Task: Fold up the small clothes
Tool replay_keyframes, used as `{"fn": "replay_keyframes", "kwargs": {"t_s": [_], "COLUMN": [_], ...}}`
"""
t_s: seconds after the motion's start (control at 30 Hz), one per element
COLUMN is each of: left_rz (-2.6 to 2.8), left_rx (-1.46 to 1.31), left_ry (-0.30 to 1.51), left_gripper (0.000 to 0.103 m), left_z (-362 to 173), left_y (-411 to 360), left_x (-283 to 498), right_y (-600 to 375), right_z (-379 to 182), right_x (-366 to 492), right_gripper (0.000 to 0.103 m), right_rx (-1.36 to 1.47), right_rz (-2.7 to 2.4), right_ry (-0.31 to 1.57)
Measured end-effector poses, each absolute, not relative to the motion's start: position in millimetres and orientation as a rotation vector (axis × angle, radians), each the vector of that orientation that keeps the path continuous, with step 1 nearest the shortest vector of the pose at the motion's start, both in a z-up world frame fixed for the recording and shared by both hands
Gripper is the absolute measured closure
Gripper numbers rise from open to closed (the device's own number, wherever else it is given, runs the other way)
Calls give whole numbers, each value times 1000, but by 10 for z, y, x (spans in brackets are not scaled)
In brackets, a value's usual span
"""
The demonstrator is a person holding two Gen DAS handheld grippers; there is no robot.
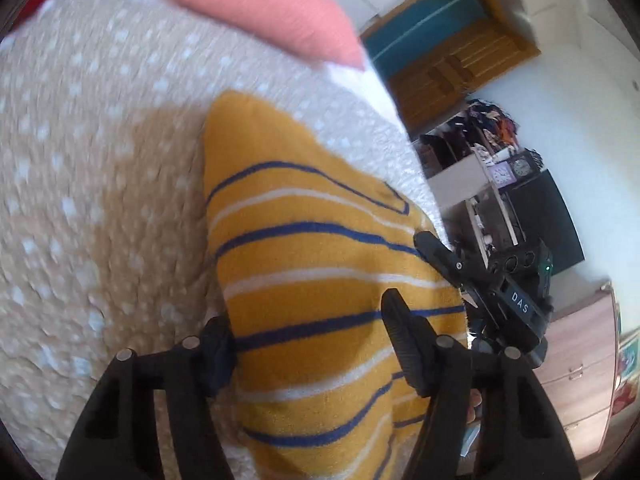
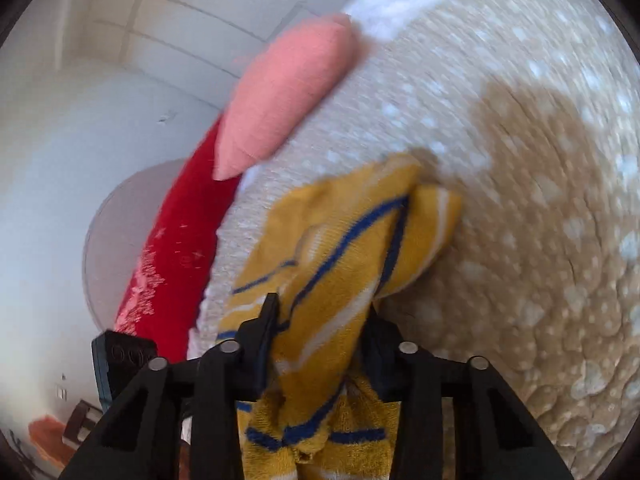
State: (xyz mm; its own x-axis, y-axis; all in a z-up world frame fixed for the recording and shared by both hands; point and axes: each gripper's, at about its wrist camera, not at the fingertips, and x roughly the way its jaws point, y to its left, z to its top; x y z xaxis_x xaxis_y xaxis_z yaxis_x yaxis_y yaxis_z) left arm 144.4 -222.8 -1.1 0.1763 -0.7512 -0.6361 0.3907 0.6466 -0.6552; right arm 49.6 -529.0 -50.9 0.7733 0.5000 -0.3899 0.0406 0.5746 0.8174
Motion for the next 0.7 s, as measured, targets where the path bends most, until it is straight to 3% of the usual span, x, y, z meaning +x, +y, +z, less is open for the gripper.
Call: {"fn": "replay_keyframes", "kwargs": {"t_s": [0.07,0.13,0.17,0.27,0.43,0.53,0.7], "left_rz": [-811,-740,-657,-535,-506,-467,-444], "left_rx": [-352,-277,-198,-55,-95,-95,-107], "left_ry": [1097,1065,1063,1128,1112,1058,944], "left_gripper": [38,32,26,24,17,17,17], "left_z": [168,224,182,-148,-342,-224,62], "left_y": [-2214,-2238,-2274,-2321,-2097,-1944,-1702], "left_x": [1437,1402,1353,1179,886,670,148], "right_y": [-5309,-5309,-5303,-5280,-5161,-4905,-4694], "right_z": [-409,-433,-501,-691,-235,0,-533], "right_x": [406,369,366,285,-263,-512,-637], "right_gripper": [66,59,50,45,45,57,59], "right_rx": [949,920,880,796,703,652,737], "right_rz": [312,251,173,46,73,156,156], "right_ry": [592,595,634,731,592,540,706]}}
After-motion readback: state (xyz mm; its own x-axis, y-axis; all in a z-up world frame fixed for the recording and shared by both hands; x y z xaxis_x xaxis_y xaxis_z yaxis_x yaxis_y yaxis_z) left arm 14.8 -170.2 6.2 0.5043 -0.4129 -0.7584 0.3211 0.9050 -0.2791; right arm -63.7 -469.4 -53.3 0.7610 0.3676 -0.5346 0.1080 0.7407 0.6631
